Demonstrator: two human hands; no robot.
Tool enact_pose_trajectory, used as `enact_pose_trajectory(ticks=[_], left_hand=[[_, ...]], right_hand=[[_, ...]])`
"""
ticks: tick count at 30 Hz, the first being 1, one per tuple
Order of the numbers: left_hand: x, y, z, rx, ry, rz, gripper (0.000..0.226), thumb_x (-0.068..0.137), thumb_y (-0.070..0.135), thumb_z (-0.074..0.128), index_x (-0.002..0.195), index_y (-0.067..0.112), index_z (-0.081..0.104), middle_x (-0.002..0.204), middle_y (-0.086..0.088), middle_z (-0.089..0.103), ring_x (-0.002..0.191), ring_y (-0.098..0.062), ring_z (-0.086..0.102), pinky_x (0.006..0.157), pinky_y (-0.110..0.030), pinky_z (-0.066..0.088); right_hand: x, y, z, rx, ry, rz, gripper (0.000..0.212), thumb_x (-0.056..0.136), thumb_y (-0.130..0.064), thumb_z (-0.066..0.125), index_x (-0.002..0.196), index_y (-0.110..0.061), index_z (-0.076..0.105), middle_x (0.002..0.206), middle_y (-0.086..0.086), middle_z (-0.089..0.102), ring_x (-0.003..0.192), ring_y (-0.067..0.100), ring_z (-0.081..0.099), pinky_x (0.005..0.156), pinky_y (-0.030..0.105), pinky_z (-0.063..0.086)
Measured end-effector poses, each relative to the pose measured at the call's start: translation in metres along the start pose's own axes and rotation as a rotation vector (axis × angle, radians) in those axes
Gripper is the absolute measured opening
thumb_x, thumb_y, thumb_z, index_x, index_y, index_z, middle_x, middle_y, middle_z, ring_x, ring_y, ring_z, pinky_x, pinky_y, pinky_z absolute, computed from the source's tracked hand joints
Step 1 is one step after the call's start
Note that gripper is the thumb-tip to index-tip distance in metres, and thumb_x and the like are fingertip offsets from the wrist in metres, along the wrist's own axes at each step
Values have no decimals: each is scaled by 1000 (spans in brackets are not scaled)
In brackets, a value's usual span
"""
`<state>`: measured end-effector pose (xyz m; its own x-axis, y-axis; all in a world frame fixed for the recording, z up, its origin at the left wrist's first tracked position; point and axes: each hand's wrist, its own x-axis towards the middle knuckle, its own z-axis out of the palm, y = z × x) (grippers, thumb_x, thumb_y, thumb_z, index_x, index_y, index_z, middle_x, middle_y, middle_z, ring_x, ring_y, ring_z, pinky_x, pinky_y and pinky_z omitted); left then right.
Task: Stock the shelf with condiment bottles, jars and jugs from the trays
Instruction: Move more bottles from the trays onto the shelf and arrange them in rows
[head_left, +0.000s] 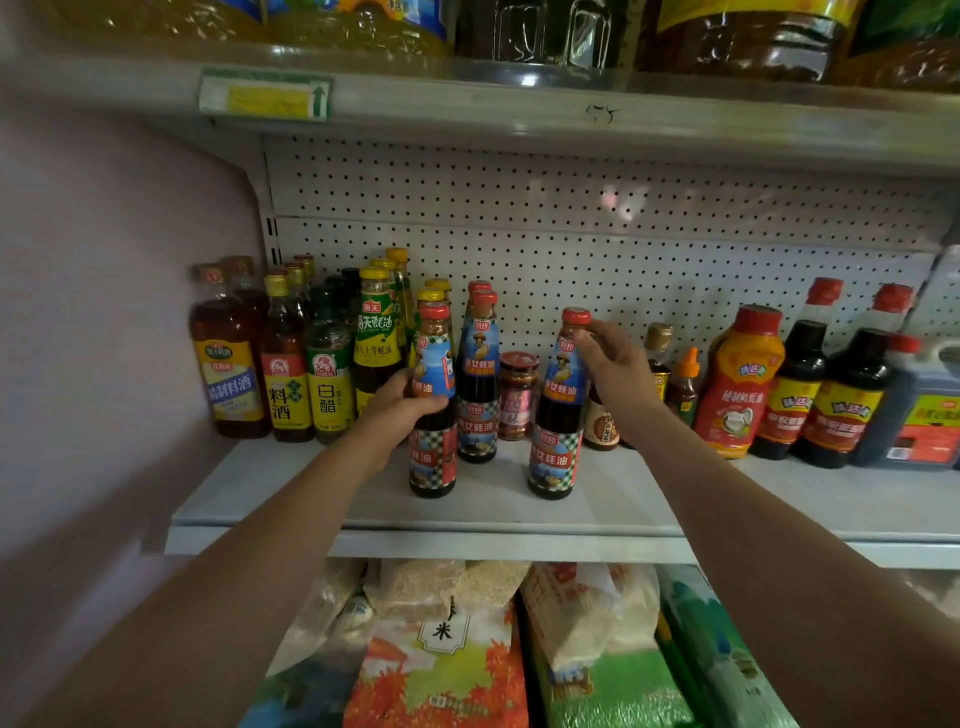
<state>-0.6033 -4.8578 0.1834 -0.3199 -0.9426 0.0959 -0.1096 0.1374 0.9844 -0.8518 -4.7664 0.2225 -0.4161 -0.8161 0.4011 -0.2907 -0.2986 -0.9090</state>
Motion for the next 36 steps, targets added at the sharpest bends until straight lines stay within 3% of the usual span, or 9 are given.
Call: enact_pose_trajectory(ticks=[3, 6, 10, 13, 17, 19, 24, 32, 36], left_hand=[[-8, -12, -3, 71, -38, -28, 59, 86, 12, 74, 139, 19, 49, 123, 1, 61, 111, -19, 57, 88, -31, 44], [-12, -15, 2, 103, 11, 6, 63, 82, 16, 79, 137, 18, 49, 121, 2, 61, 104, -14, 57, 74, -23, 46], [-13, -19, 24, 132, 95, 51, 67, 70, 25, 89, 128, 19, 57, 120, 2, 67, 106, -15, 62, 84, -30, 49], [-13, -22, 32, 156, 99, 84, 68, 69, 25, 90, 128, 20, 57, 121, 2, 67, 105, -13, 61, 89, -32, 49], [-18, -39, 23, 221, -40, -3, 92, 69, 14, 89, 145, 26, 37, 138, 1, 57, 123, -19, 56, 107, -45, 45], [-20, -48, 21, 242, -46, -27, 94, 71, 11, 87, 147, 25, 34, 140, -1, 55, 125, -19, 54, 108, -44, 43], [-18, -51, 28, 268, -41, -25, 90, 72, 12, 87, 145, 25, 37, 137, 0, 57, 124, -19, 55, 106, -42, 44], [-11, -50, 47, 294, -65, -21, 93, 70, 18, 88, 146, 30, 36, 139, 2, 57, 126, -19, 55, 107, -51, 44], [-11, -48, 56, 340, -10, -14, 87, 70, 19, 88, 142, 22, 40, 139, 0, 58, 125, -20, 56, 107, -44, 45]], right_hand=[[-12, 29, 3, -31, -24, 72, 55, 87, -36, 75, 135, -19, 52, 119, -6, 65, 109, 11, 64, 90, 32, 55], [-28, 62, 7, -43, -51, 153, 66, 75, -30, 86, 132, -23, 53, 117, -6, 66, 111, 18, 64, 93, 43, 55], [-45, 81, 12, -57, 40, 172, 65, 76, -27, 86, 132, -21, 54, 107, -11, 63, 101, 7, 63, 73, 24, 52], [-46, 87, 12, -66, 40, 144, 66, 77, -30, 85, 134, -25, 53, 111, -13, 62, 101, 1, 57, 74, 25, 48], [-49, 108, 11, -70, -18, 218, 59, 75, -39, 85, 126, -26, 56, 107, 0, 65, 99, 18, 65, 73, 29, 54], [-51, 120, 11, -21, -54, 246, 52, 72, -43, 86, 116, -34, 59, 109, -1, 70, 100, 18, 69, 81, 35, 58], [-56, 120, 12, -63, -52, 214, 48, 80, -39, 81, 119, -29, 56, 105, -10, 68, 96, 5, 64, 70, 17, 48], [-55, 125, 11, -84, -58, 195, 54, 80, -41, 80, 126, -25, 56, 108, -9, 67, 101, 7, 63, 82, 27, 51], [-54, 126, 11, -96, -53, 191, 53, 80, -41, 80, 125, -26, 56, 107, -12, 66, 101, 4, 62, 84, 28, 52]])
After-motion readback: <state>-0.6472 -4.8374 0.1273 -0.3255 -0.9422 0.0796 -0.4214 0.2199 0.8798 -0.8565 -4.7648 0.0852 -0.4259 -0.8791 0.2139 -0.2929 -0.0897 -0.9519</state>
